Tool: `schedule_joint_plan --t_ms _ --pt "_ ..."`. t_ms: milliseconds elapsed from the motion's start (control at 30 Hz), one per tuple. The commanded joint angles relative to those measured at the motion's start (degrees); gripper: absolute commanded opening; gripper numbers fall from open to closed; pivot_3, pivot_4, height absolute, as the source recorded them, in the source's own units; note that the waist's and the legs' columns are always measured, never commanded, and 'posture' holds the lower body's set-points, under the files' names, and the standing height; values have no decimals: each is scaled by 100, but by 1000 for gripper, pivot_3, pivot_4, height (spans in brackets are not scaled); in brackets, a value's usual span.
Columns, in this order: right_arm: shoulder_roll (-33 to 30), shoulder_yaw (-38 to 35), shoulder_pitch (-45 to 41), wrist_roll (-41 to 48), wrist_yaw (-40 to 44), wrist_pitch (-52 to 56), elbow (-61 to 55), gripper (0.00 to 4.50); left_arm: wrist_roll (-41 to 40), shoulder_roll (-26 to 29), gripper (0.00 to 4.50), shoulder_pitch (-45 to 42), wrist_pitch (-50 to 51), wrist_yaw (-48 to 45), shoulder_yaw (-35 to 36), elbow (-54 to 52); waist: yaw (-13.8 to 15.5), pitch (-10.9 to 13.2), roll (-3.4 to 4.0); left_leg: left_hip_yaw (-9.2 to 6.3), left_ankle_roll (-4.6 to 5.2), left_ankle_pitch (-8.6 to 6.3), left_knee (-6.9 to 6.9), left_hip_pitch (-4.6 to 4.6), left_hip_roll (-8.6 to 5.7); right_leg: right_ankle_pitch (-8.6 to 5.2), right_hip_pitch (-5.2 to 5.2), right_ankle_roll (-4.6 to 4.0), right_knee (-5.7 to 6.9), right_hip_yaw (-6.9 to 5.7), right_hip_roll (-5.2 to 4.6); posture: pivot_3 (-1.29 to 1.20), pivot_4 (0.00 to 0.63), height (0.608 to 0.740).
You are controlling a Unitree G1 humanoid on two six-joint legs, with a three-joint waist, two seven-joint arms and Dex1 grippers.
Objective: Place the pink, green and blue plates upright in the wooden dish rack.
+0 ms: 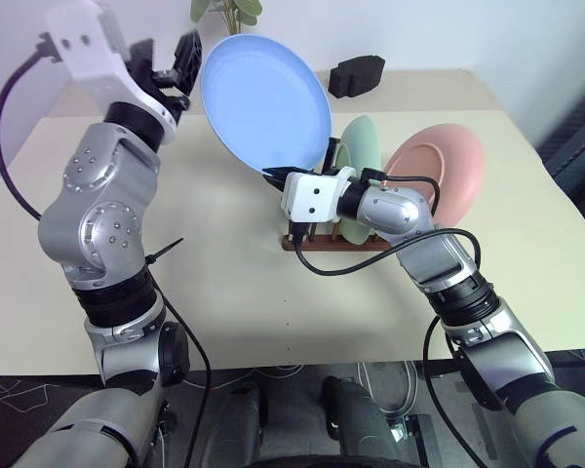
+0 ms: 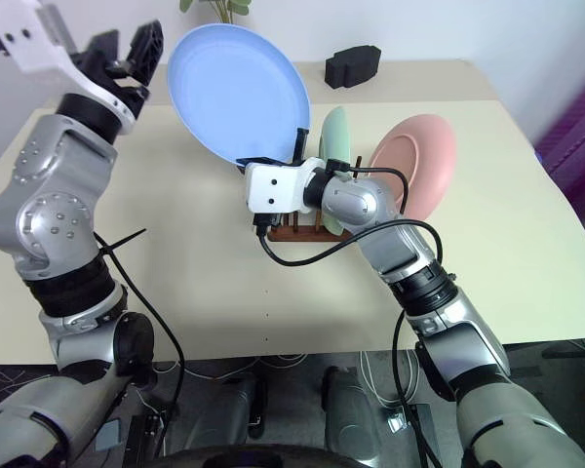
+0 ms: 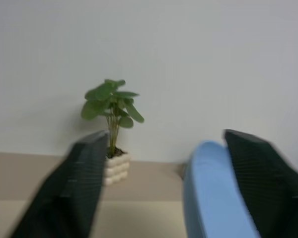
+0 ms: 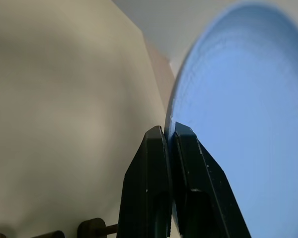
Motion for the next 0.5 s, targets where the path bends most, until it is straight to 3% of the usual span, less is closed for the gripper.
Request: schedule_joint_plan --t_ms 33,133,233,267,367,500 --pt "53 -185 -98 9 -65 -114 -164 0 -97 42 4447 -119 -167 33 24 -110 6 0 0 0 0 0 0 0 0 0 0 0 0 0 0 0 150 740" --pt "57 -189 -97 6 -62 -120 -161 0 -110 50 4447 -114 -181 43 16 -105 10 0 0 0 -1 1 1 0 -1 0 1 0 -1 0 -1 0 150 740" --pt "189 -241 -72 240 -26 -136 -248 0 0 206 4447 -266 -807 138 465 176 -10 0 0 -1 -1 1 1 0 -1 0 1 0 0 0 0 0 150 740" --pt "312 -327 -59 449 -24 -59 -335 0 212 602 4447 -97 -1054 3 647 449 -28 0 0 -1 -1 1 0 1 1 0 0 0 1 -1 2 0 150 740" --pt "1069 -940 13 1986 -48 861 -1031 0 416 1615 4447 1241 -1598 -1258 774 916 -192 -2 5 8 -8 5 -36 25 2 1 -6 -1 12 16 5 0 150 740" --pt "1428 -1385 70 2996 -112 1812 -1601 0 460 2060 4447 2263 -2237 -2152 500 1016 -92 0 -12 1 -28 18 -89 59 5 -4 -5 -3 26 17 7 0 150 740"
